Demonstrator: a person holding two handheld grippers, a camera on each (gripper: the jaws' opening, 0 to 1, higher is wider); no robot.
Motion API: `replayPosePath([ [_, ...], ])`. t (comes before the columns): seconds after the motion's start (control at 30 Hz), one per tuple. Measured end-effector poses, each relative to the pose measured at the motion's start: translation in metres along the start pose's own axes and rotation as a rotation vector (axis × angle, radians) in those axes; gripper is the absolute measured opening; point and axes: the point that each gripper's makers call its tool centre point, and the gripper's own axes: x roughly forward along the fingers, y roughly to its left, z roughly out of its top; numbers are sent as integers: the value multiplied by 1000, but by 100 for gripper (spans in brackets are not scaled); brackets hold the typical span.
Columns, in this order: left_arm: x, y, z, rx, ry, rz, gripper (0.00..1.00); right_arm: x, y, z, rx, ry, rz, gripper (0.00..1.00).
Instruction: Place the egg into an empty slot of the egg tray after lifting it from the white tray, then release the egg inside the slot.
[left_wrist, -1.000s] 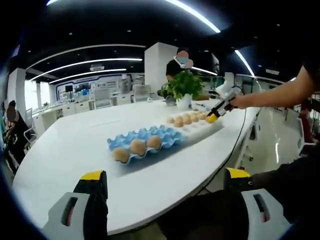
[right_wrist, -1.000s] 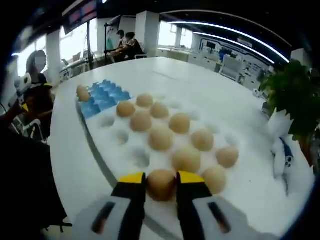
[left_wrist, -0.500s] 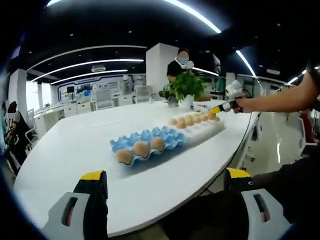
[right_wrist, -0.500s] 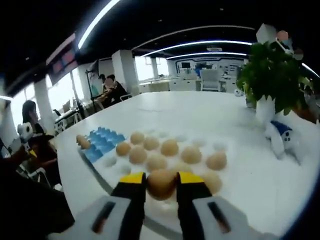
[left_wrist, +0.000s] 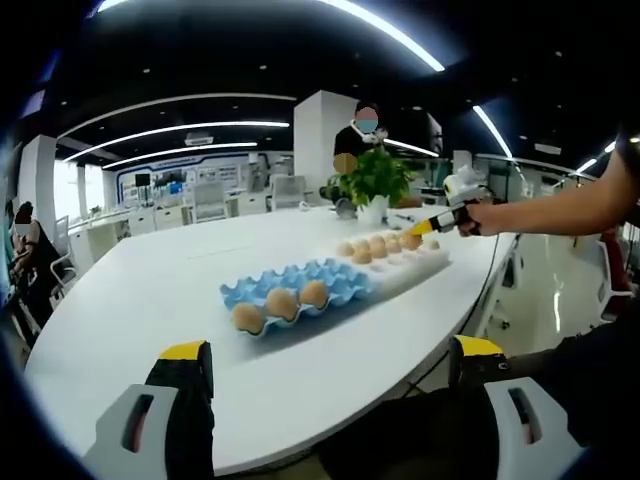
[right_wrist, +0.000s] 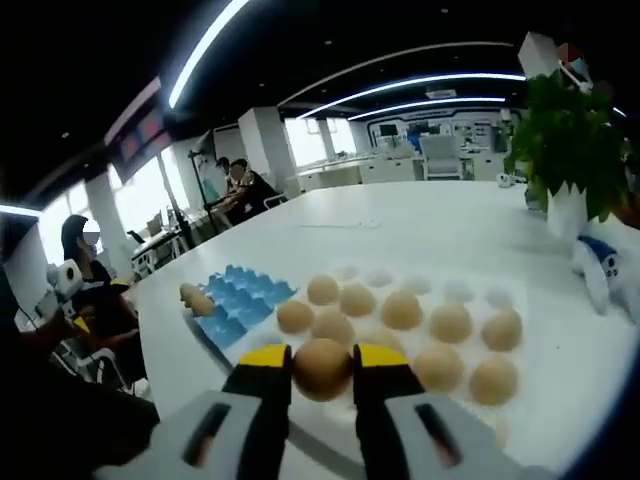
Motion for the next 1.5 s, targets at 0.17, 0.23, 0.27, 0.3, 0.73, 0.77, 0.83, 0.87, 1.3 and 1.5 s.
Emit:
replayPosePath([
  [0.17, 0, 1, 0, 12, -13, 12, 100, 27, 25, 0, -11, 5, 54, 23],
  [0.23, -1, 0, 0, 14, -17, 14, 100, 35, 34, 3, -8, -3, 74, 23],
  [0.27, -1, -1, 0, 15, -20, 13, 100, 41, 41, 5, -9, -13, 92, 23],
  [0.3, -2, -1, 0, 15, -21, 13, 100, 45, 48, 8, -10, -22, 113, 23],
  [0.73, -7, 4, -2, 16, -23, 24, 100, 108, 126, 13, -4, -35, 274, 23],
  [0.77, -7, 4, -2, 19, -22, 25, 100, 110, 129, 12, -11, -32, 280, 23],
  [0.83, -9, 5, -1, 21, -23, 29, 100, 116, 137, 8, -55, -4, 289, 23],
  [0.87, -9, 5, -1, 19, -24, 30, 100, 118, 139, 5, -85, 15, 291, 23],
  [1.3, -3, 3, -7, -3, -13, 24, 100, 139, 147, -33, -474, 266, 191, 24],
  [1.5, -3, 2, -10, 1, -2, 17, 100, 134, 144, -29, -441, 263, 177, 23],
])
